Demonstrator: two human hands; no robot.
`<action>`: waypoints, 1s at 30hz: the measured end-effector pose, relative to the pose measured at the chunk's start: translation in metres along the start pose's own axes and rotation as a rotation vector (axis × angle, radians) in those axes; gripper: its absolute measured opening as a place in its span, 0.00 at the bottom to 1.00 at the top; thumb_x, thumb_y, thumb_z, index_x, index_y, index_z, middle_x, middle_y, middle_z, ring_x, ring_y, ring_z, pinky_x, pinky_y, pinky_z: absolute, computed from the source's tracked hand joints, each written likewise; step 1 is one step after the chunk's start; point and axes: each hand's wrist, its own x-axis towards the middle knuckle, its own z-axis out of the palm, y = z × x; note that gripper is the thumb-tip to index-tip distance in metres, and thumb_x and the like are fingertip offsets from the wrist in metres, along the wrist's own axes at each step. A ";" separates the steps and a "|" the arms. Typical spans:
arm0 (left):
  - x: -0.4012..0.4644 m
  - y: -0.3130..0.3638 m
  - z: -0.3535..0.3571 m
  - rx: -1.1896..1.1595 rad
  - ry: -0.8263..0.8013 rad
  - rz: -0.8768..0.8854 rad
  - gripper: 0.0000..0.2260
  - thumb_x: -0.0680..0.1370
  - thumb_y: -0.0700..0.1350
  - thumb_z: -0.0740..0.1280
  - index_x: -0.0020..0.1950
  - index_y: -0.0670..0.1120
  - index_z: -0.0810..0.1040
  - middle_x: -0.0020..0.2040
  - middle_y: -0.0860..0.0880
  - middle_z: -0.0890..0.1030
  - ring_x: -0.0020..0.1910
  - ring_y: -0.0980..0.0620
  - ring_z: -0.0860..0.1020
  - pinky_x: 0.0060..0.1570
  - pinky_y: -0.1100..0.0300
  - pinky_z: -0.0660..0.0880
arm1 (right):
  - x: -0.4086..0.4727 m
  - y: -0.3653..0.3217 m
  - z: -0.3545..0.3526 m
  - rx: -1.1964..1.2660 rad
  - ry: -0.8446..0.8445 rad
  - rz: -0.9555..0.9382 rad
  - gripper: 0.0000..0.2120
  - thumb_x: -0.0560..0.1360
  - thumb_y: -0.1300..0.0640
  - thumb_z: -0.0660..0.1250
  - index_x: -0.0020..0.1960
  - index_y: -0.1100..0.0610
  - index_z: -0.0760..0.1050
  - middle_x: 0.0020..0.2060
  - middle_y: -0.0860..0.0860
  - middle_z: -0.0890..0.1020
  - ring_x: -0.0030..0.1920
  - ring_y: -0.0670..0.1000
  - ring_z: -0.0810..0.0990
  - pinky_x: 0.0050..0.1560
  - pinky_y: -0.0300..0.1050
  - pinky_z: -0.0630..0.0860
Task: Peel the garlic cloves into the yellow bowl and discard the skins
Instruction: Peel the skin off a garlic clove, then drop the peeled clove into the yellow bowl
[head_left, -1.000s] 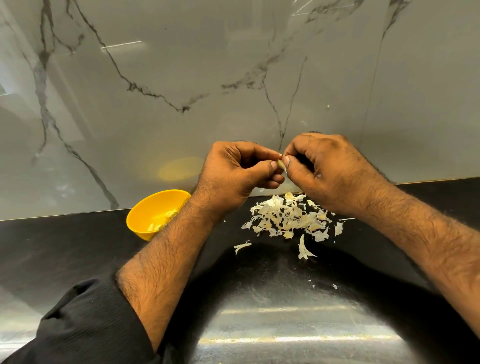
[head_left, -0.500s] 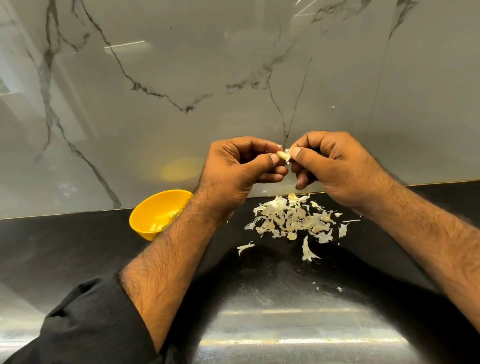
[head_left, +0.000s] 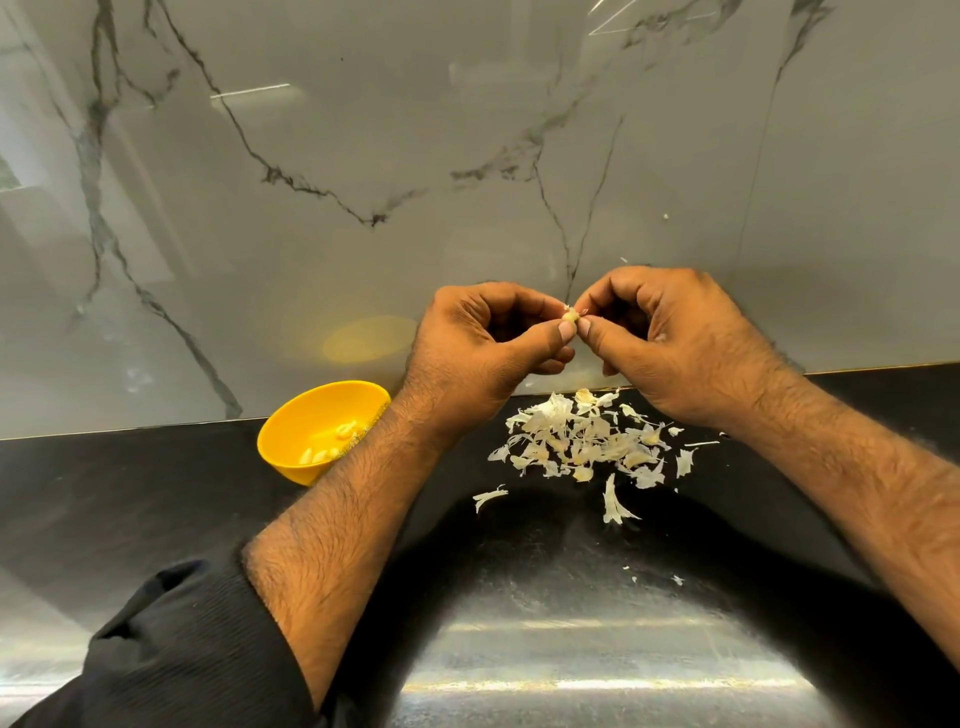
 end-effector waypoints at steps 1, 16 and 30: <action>0.000 0.001 0.001 0.008 0.000 0.002 0.07 0.79 0.37 0.75 0.56 0.37 0.85 0.48 0.42 0.88 0.45 0.44 0.89 0.47 0.51 0.86 | 0.000 0.000 0.000 -0.027 0.003 -0.013 0.02 0.81 0.52 0.71 0.50 0.50 0.82 0.38 0.45 0.83 0.37 0.45 0.82 0.40 0.46 0.84; 0.000 0.000 -0.001 -0.051 0.020 -0.007 0.05 0.78 0.31 0.73 0.54 0.35 0.84 0.46 0.39 0.87 0.44 0.41 0.88 0.46 0.52 0.86 | 0.000 0.000 -0.001 0.254 0.014 0.134 0.02 0.78 0.57 0.75 0.46 0.53 0.85 0.37 0.51 0.85 0.33 0.49 0.85 0.39 0.48 0.86; 0.006 -0.015 -0.008 0.079 0.072 -0.136 0.07 0.79 0.37 0.74 0.57 0.42 0.84 0.47 0.44 0.88 0.45 0.47 0.88 0.41 0.52 0.86 | 0.006 0.014 -0.004 0.160 -0.083 0.384 0.06 0.72 0.61 0.81 0.43 0.58 0.84 0.36 0.53 0.87 0.32 0.50 0.85 0.36 0.47 0.84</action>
